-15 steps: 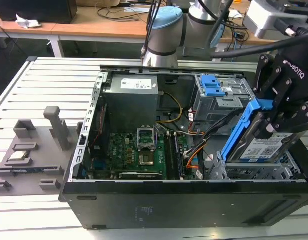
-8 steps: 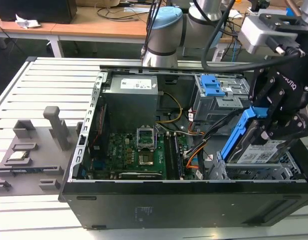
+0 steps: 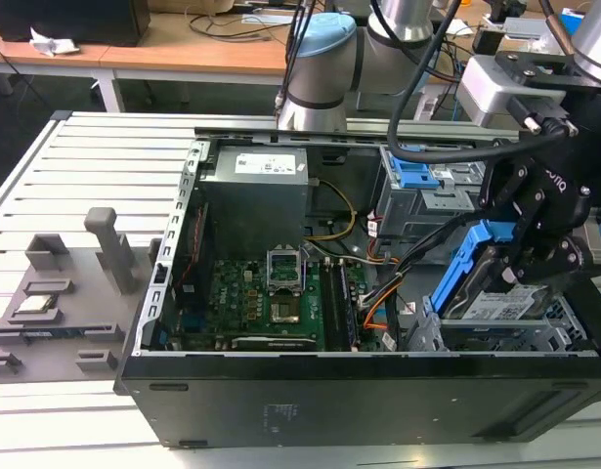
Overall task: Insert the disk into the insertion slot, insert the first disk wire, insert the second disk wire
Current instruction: 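Insert the disk into the insertion slot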
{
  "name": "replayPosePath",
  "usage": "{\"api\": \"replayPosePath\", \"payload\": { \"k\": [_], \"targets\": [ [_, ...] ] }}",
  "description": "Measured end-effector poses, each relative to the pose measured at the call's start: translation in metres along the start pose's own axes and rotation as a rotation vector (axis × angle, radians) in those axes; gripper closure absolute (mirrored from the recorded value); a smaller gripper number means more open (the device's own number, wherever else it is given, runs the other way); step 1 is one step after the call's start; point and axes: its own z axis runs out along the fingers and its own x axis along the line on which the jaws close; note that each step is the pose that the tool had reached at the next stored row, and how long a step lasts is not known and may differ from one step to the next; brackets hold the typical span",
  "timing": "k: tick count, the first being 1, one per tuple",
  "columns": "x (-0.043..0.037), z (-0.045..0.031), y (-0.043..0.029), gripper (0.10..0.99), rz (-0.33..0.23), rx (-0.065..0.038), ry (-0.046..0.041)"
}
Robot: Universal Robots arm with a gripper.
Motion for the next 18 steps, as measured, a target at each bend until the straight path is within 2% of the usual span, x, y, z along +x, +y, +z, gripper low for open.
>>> {"api": "replayPosePath", "payload": {
  "k": [5, 6, 9, 10, 15, 18],
  "targets": [
    [0.0000, -0.0001, 0.0000, 0.714, 0.000, 0.000, 0.0009],
    [0.0000, 0.0000, 0.0000, 0.647, 0.000, 0.000, 0.0008],
    [0.0000, 0.0000, 0.0000, 0.647, 0.000, 0.000, 0.0016],
    [0.0000, 0.0000, 0.0000, 0.667, 0.000, 0.000, 0.0016],
    [0.0000, 0.0001, 0.0000, 0.980, 0.000, 0.000, 0.0028],
    [0.0000, 0.0000, 0.0000, 0.980, 0.000, 0.000, 0.0033]
  ]
}}
